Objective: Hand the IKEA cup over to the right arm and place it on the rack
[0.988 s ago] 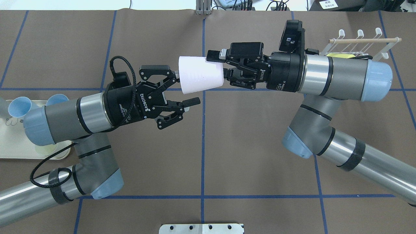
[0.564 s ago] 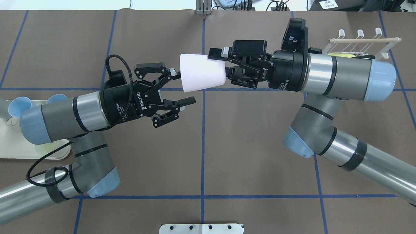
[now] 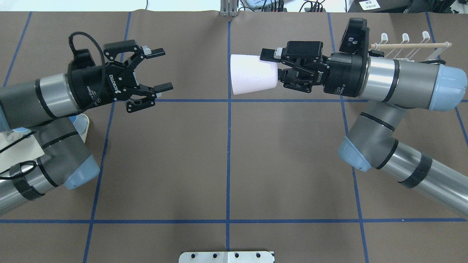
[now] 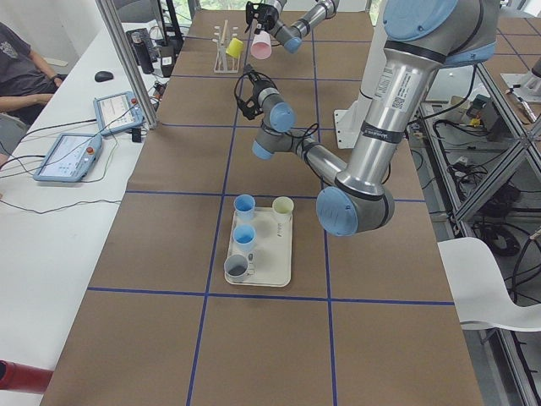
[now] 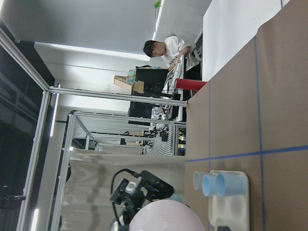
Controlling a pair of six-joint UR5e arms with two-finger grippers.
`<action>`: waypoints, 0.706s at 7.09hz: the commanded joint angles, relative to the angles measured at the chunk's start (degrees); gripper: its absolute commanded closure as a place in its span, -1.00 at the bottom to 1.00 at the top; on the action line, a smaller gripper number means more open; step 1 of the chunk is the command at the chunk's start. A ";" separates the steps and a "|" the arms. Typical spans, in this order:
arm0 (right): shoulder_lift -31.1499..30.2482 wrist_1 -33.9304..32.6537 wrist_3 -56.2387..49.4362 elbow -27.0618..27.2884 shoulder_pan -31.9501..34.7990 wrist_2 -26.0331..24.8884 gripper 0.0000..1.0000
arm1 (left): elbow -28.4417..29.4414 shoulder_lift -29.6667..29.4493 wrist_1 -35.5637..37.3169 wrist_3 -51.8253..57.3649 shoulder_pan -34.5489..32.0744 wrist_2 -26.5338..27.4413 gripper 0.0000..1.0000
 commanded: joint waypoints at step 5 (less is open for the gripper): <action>-10.14 -20.13 -28.11 0.11 19.57 19.52 0.74 | -1.09 3.28 30.98 37.47 -20.55 -24.79 -0.99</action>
